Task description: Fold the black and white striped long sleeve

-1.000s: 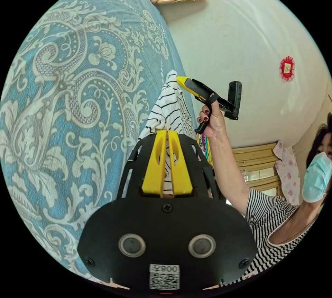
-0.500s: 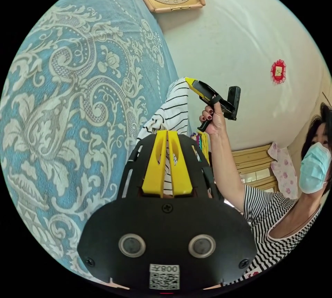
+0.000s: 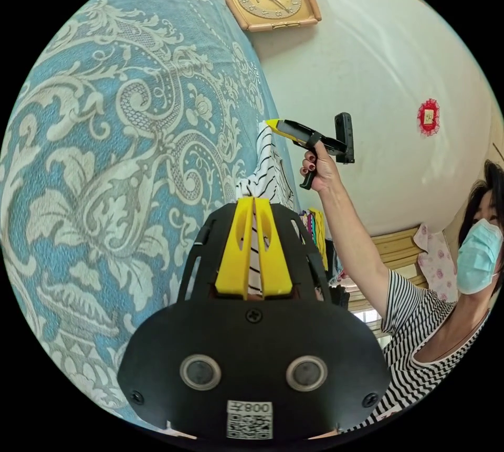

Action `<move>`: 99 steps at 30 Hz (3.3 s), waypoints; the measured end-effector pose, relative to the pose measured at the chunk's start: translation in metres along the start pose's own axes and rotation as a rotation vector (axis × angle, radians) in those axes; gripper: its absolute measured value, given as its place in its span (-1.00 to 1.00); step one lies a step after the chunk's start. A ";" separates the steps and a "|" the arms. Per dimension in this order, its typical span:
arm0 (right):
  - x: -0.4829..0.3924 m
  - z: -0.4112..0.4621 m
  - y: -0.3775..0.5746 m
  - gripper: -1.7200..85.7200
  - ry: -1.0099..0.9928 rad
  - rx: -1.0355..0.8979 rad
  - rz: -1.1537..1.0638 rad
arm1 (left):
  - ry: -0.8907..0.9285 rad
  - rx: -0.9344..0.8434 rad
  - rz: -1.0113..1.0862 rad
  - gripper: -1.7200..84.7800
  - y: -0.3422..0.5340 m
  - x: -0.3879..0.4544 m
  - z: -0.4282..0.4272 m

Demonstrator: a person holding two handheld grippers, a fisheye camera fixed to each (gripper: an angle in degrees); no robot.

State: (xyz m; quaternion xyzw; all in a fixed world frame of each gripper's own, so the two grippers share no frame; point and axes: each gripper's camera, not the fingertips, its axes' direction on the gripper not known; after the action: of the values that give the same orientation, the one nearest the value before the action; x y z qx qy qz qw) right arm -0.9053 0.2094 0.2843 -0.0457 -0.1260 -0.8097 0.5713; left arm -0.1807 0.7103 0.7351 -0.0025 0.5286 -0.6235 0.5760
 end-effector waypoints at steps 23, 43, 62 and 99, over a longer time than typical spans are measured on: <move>0.037 -0.238 0.314 -0.95 -0.138 0.376 0.186 | -0.217 -0.123 0.350 -0.94 0.018 0.124 0.100; 0.044 -0.346 0.642 -0.77 -0.110 0.442 0.665 | -0.386 -0.666 1.042 -0.79 0.089 0.298 0.397; -0.006 -0.391 0.650 -0.93 -0.485 0.255 0.371 | -0.460 -0.686 0.965 -0.91 0.111 0.343 0.498; -0.125 -0.497 0.623 -0.95 -0.099 0.484 0.480 | -0.496 -0.994 1.168 -0.88 0.146 0.380 0.614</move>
State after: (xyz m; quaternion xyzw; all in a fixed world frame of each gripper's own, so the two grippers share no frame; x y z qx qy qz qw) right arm -0.2440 -0.0003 -0.1270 0.0236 -0.3277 -0.5955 0.7331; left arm 0.1721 0.0656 0.6792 -0.1202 0.5168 0.1052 0.8411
